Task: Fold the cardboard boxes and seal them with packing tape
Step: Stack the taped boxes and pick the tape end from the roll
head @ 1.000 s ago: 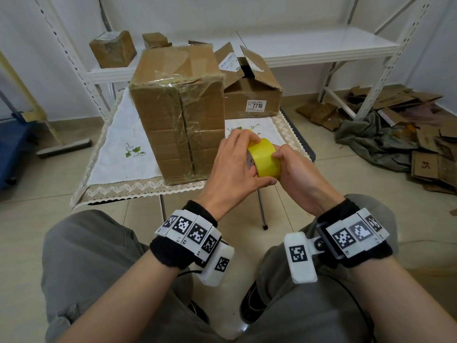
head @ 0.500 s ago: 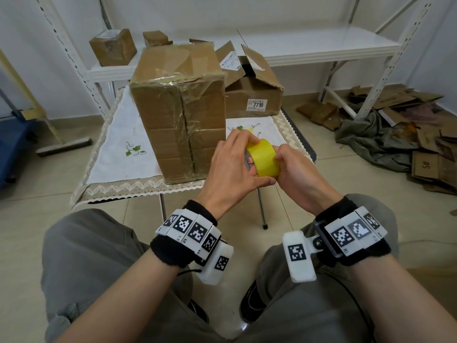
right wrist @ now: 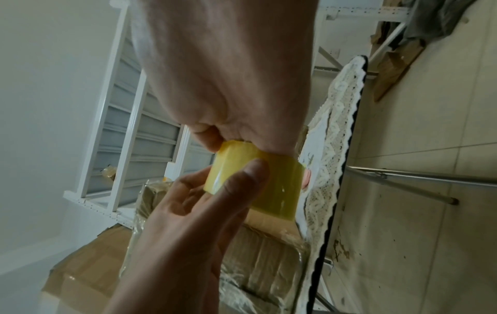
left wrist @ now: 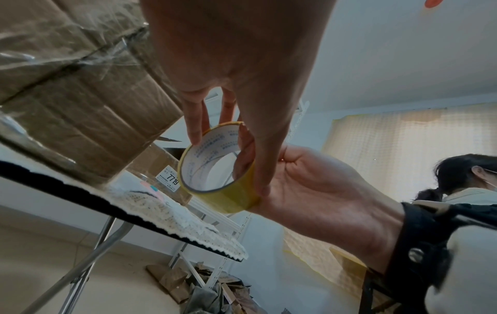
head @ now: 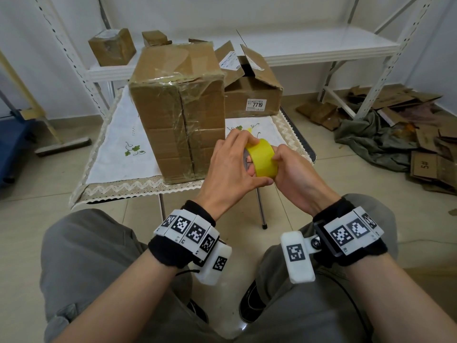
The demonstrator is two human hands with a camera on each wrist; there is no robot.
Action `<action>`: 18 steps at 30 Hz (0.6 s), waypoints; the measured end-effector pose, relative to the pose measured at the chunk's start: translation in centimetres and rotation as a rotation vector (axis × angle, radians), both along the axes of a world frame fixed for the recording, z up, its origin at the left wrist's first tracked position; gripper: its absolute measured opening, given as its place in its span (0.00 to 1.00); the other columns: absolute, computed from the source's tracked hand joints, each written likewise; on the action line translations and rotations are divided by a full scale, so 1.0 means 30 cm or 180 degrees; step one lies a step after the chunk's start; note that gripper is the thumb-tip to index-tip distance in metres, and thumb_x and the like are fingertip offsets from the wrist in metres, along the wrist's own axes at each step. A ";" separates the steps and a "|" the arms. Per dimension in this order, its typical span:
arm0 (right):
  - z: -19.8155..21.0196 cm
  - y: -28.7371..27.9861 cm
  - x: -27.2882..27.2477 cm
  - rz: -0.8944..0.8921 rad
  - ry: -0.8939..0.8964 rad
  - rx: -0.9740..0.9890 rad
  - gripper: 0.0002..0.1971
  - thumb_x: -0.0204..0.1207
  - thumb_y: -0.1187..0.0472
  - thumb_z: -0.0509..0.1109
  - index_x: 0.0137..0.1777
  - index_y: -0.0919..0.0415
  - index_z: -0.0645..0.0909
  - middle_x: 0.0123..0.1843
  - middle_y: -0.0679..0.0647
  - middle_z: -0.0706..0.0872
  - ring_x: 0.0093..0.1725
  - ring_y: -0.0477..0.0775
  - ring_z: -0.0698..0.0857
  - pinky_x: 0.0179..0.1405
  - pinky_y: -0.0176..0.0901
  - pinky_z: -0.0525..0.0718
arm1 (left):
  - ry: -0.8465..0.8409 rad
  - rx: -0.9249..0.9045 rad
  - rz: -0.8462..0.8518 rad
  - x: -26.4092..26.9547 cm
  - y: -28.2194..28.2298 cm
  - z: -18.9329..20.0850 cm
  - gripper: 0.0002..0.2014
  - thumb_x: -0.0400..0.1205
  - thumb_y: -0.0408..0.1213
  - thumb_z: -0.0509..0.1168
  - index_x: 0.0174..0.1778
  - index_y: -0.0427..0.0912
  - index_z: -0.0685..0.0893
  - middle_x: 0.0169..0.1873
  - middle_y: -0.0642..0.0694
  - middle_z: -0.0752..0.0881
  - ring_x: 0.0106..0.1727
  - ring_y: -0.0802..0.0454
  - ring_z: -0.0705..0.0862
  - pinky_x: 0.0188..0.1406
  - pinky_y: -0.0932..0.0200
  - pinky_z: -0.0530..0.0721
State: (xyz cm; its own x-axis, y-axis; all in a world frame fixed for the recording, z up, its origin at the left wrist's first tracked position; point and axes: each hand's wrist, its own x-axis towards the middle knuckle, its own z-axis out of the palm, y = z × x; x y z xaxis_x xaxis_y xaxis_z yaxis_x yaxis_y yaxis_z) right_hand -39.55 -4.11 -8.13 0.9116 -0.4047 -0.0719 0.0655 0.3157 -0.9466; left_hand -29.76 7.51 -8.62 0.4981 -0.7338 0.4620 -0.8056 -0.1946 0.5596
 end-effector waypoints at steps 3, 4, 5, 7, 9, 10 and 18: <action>0.004 0.002 -0.004 0.0106 -0.0097 -0.0062 0.20 0.77 0.73 0.46 0.49 0.67 0.81 0.45 0.65 0.86 0.42 0.58 0.86 0.41 0.47 0.81 | 0.0078 -0.0034 -0.0021 0.004 0.000 -0.001 0.39 0.56 0.51 0.87 0.61 0.46 0.79 0.58 0.52 0.79 0.55 0.49 0.77 0.54 0.54 0.78; 0.003 0.002 -0.007 0.0138 -0.0123 -0.0142 0.21 0.74 0.75 0.46 0.51 0.68 0.82 0.44 0.65 0.86 0.43 0.58 0.86 0.42 0.47 0.82 | 0.0144 -0.0071 -0.0042 0.009 -0.001 -0.001 0.39 0.56 0.52 0.87 0.61 0.46 0.79 0.58 0.52 0.79 0.56 0.49 0.77 0.56 0.51 0.80; 0.002 0.003 -0.010 0.0172 -0.0153 -0.0202 0.23 0.72 0.76 0.46 0.53 0.69 0.83 0.44 0.65 0.86 0.44 0.57 0.86 0.43 0.46 0.82 | 0.0207 -0.0109 -0.0070 0.015 -0.002 0.001 0.39 0.56 0.52 0.87 0.60 0.47 0.79 0.57 0.52 0.79 0.56 0.50 0.78 0.58 0.47 0.82; 0.000 -0.002 -0.018 0.0254 -0.0188 -0.0237 0.24 0.74 0.74 0.47 0.60 0.71 0.82 0.47 0.65 0.87 0.48 0.56 0.85 0.48 0.46 0.83 | 0.0333 -0.0162 -0.0117 0.027 -0.005 0.007 0.38 0.57 0.53 0.86 0.60 0.47 0.80 0.57 0.52 0.80 0.57 0.51 0.80 0.59 0.45 0.83; 0.005 -0.016 -0.024 0.0359 -0.0163 -0.0301 0.25 0.80 0.69 0.46 0.67 0.73 0.80 0.53 0.64 0.88 0.53 0.55 0.84 0.54 0.44 0.83 | 0.0513 -0.0198 -0.0128 0.035 0.000 0.018 0.36 0.61 0.53 0.86 0.61 0.48 0.80 0.57 0.53 0.82 0.58 0.55 0.81 0.60 0.49 0.83; 0.013 -0.025 -0.028 0.0401 -0.0117 -0.0437 0.25 0.81 0.68 0.45 0.68 0.75 0.79 0.55 0.64 0.88 0.53 0.54 0.84 0.56 0.42 0.83 | 0.0589 -0.0208 -0.0122 0.040 0.002 0.021 0.35 0.63 0.53 0.85 0.63 0.49 0.80 0.59 0.54 0.82 0.59 0.57 0.81 0.61 0.51 0.83; 0.069 -0.063 -0.066 0.0795 0.0243 -0.1906 0.19 0.86 0.74 0.60 0.72 0.60 0.81 0.58 0.57 0.92 0.62 0.51 0.89 0.61 0.34 0.83 | 0.0606 0.0305 -0.0092 0.093 0.004 0.059 0.30 0.76 0.58 0.73 0.74 0.53 0.81 0.68 0.52 0.85 0.70 0.54 0.80 0.70 0.46 0.81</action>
State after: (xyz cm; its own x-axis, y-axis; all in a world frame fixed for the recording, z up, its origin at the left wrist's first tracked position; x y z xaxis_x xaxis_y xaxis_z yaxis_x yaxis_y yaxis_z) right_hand -41.52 -5.99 -6.06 0.9847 -0.1716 0.0320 -0.0159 -0.2708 -0.9625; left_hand -26.96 7.62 -6.84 0.5478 -0.7852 0.2889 -0.6931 -0.2325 0.6823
